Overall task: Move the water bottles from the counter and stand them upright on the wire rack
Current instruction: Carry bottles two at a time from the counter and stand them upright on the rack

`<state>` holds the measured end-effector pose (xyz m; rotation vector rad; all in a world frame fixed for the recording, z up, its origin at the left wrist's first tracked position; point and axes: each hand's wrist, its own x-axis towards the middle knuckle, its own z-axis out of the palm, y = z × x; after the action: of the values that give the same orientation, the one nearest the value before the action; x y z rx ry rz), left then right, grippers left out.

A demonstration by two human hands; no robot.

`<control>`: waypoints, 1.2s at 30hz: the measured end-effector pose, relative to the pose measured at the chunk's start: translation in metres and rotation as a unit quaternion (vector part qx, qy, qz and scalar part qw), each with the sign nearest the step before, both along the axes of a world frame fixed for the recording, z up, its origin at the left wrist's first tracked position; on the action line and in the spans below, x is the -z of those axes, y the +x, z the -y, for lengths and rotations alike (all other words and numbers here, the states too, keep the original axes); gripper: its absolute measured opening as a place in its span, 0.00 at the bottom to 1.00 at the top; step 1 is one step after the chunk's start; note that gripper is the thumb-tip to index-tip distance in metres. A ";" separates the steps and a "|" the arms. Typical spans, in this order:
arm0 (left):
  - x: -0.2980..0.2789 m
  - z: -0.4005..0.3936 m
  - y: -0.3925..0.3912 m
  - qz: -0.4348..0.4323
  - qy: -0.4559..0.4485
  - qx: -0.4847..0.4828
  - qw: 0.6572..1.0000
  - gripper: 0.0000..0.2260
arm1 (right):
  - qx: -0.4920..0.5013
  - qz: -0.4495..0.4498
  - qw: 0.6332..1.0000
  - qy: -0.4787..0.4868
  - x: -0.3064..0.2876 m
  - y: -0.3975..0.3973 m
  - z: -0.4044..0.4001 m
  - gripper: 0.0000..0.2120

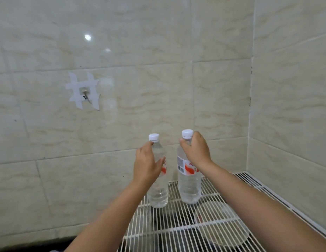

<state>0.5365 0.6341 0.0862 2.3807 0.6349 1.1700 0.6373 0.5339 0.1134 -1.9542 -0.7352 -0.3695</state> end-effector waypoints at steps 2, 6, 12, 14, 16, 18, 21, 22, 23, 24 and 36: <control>-0.001 -0.007 0.011 0.006 -0.009 0.001 1.000 0.25 | 0.010 0.004 1.000 -0.008 -0.003 0.006 -0.016 0.18; 0.008 -0.019 0.027 -0.005 -0.021 -0.009 1.000 0.25 | 0.016 -0.012 0.999 -0.032 0.010 0.017 -0.041 0.19; 0.006 -0.036 0.028 -0.026 -0.027 -0.021 0.999 0.36 | -0.030 -0.004 0.997 -0.064 0.012 0.025 -0.045 0.20; -0.005 -0.041 0.031 -0.045 -0.048 -0.005 0.998 0.37 | -0.060 -0.005 0.995 -0.075 0.007 0.028 -0.041 0.20; -0.019 -0.045 0.035 -0.057 -0.068 0.005 0.996 0.33 | -0.095 0.013 0.992 -0.084 0.003 0.033 -0.036 0.20; -0.032 -0.046 0.041 -0.082 -0.064 -0.004 0.995 0.29 | -0.109 0.029 0.989 -0.098 -0.002 0.038 -0.030 0.19; -0.045 -0.045 0.049 -0.143 -0.028 -0.047 0.988 0.24 | -0.127 0.035 0.983 -0.129 -0.012 0.042 -0.021 0.19; -0.048 -0.044 0.051 -0.156 -0.019 -0.058 0.986 0.23 | -0.138 0.031 0.979 -0.148 -0.015 0.042 -0.019 0.19; -0.051 -0.044 0.051 -0.165 -0.016 -0.061 0.984 0.21 | -0.146 0.028 0.975 -0.167 -0.017 0.041 -0.019 0.19; -0.053 -0.044 0.051 -0.169 -0.018 -0.055 0.984 0.21 | -0.149 0.026 0.971 -0.184 -0.019 0.041 -0.019 0.18; -0.055 -0.044 0.031 -0.189 -0.034 0.063 0.979 0.25 | -0.134 -0.012 0.965 -0.224 -0.026 0.033 -0.030 0.23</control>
<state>0.5678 0.6783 0.1414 2.5623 0.6160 0.6349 0.6702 0.5643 0.1394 -2.2310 -1.1262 -0.0104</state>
